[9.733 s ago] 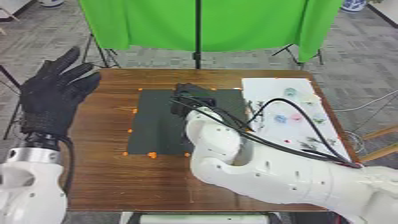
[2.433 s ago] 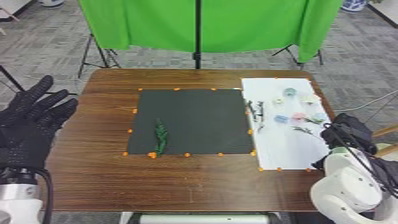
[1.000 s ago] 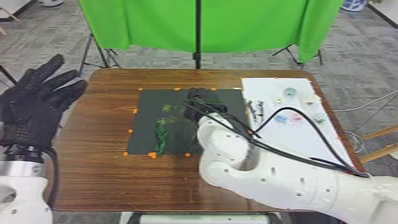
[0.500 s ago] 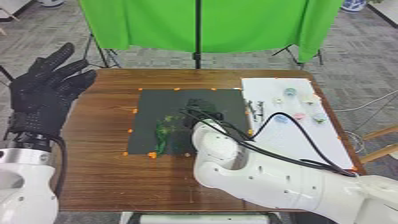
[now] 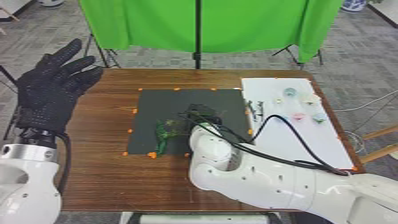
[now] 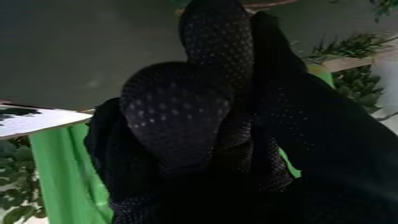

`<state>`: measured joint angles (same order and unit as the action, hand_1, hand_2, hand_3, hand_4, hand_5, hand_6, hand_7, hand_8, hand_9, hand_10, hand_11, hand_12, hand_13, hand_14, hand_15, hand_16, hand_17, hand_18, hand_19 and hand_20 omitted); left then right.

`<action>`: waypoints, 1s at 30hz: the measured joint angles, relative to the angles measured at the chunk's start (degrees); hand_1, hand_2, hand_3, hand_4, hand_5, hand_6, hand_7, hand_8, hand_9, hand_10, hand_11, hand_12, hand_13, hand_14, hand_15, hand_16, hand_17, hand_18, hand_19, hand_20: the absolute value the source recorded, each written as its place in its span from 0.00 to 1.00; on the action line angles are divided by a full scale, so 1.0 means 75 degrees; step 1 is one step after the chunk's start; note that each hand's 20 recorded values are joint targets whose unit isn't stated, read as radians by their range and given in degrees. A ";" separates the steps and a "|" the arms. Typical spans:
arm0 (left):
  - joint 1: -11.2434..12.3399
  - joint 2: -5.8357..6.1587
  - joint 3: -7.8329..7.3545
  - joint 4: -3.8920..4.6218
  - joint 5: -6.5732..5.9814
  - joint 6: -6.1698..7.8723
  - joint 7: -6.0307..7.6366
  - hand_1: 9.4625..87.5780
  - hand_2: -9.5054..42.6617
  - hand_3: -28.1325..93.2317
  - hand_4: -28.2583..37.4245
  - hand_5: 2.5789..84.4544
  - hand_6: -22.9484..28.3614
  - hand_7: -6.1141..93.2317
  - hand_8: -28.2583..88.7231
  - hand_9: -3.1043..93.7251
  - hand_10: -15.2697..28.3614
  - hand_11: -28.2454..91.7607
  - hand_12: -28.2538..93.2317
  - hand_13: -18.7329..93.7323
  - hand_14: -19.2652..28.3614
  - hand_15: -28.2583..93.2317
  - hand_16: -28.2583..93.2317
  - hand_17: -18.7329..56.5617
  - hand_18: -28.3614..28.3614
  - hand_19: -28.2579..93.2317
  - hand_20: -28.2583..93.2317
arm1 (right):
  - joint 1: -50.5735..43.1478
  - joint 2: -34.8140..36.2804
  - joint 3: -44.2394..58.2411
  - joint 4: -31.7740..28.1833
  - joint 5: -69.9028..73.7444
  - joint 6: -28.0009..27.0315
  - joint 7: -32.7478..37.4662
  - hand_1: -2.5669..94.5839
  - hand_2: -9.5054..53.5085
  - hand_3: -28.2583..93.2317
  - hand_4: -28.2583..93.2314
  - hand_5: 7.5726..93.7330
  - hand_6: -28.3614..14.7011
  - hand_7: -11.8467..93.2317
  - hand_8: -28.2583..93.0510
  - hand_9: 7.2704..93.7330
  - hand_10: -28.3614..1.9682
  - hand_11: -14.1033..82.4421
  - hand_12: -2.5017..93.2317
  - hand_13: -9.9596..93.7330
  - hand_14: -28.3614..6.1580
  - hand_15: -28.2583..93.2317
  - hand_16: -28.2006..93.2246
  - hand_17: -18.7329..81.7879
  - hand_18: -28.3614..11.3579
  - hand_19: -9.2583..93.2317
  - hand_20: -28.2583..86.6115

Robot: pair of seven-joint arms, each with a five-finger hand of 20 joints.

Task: Arrange flowers

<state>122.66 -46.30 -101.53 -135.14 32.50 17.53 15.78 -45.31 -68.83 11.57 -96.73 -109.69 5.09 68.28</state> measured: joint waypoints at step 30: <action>0.0203 -0.0008 -0.0166 -0.0017 0.0039 -0.0019 -0.0074 0.14 0.36 0.87 0.00 0.40 0.63 0.19 0.17 0.34 0.80 0.46 0.32 0.38 0.98 0.66 0.15 0.16 0.92 0.76 0.29 | -0.0034 0.0049 -0.0001 -0.0375 0.0406 -0.0219 0.0088 0.43 0.04 0.83 0.03 0.86 0.56 0.31 0.22 1.00 0.55 0.46 0.22 0.98 0.66 0.69 0.39 0.80 0.31 1.00 0.56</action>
<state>124.18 -46.36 -102.78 -135.27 32.79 17.39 15.22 -45.57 -68.46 11.56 -99.54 -106.64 3.45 68.93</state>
